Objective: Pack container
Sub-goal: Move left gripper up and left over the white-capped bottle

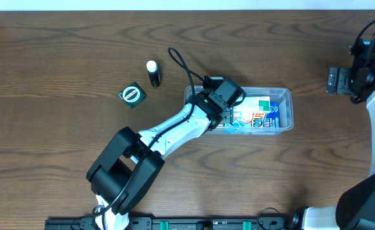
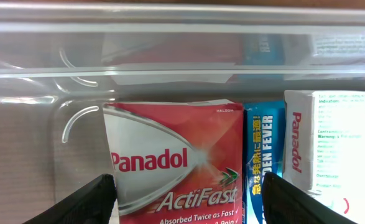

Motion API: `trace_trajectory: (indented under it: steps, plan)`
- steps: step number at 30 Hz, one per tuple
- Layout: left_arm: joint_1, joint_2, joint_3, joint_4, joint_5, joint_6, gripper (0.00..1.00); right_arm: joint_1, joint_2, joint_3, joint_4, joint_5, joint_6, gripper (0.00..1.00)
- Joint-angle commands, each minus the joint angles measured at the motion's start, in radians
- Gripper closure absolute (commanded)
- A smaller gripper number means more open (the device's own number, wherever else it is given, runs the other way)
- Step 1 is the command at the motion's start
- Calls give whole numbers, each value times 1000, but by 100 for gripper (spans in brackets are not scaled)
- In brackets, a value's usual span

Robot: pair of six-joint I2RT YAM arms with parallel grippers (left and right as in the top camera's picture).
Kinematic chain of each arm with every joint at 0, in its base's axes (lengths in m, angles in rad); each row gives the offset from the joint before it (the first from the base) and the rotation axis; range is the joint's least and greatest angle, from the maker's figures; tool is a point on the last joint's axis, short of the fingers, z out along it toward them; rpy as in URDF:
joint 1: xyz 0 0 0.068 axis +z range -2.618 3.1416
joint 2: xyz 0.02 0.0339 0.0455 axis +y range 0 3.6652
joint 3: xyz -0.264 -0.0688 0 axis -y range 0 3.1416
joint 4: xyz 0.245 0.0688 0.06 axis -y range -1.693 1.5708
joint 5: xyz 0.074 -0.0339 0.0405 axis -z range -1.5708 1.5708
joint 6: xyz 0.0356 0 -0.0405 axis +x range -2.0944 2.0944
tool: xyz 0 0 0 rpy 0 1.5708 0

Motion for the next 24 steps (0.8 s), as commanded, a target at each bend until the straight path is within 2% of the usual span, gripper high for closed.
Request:
trace_trajectory:
  steps: [1,13,24]
  plan:
    - [0,3,13,1,27,-9,25,-4,-23,3,1,6,14,1]
    - [0,-28,13,16,52,-5,25,-4,-23,3,1,6,14,1]
    - [32,-250,13,-24,-45,72,25,-4,-23,3,1,6,14,1]
